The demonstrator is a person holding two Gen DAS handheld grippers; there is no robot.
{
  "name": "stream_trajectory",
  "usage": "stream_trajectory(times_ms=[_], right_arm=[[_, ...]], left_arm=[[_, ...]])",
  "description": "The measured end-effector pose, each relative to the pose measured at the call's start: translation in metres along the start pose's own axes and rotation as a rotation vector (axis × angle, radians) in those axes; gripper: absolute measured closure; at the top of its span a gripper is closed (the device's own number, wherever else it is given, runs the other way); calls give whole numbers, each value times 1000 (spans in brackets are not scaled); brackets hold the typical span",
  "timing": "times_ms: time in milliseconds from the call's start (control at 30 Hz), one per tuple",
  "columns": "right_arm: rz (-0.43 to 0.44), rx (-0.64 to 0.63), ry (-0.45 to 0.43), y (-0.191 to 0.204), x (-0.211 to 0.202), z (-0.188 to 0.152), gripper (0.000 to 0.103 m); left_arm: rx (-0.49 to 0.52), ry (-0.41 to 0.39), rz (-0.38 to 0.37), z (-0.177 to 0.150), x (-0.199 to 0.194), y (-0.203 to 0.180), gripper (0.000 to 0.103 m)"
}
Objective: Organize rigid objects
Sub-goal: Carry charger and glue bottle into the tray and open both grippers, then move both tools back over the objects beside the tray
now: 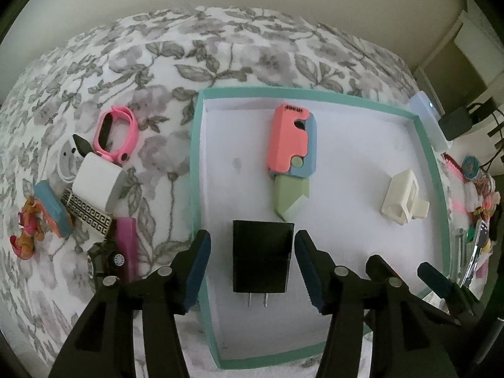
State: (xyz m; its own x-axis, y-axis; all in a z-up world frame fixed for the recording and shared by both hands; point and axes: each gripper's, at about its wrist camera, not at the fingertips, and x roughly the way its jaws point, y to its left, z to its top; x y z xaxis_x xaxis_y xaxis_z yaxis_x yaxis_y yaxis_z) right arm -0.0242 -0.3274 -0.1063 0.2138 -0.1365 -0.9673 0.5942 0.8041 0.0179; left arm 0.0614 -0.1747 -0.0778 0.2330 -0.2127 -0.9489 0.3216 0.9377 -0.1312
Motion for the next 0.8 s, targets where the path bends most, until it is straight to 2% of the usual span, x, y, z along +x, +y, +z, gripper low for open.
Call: stream_trajectory(times_ms=[367,467,667,733,800], right_arm=[[8,-5,-43,2,-16,7,16],[8,-10,-49,5,-20,4,16],[15,-29,-64,13,-21,-1,11],[15,-38,-71,14,-19,1,4],[10,-48,-78,16,-19,1,1]], left_arm=[[-17,-70,4,3,-17,1,45],[-33,-82,13,5,-18,5,19],[-78,-114,39,7,-22,19,18],[-92,-123,55,8,-22,25,15],[-112,-133,65,8,-22,31,11]])
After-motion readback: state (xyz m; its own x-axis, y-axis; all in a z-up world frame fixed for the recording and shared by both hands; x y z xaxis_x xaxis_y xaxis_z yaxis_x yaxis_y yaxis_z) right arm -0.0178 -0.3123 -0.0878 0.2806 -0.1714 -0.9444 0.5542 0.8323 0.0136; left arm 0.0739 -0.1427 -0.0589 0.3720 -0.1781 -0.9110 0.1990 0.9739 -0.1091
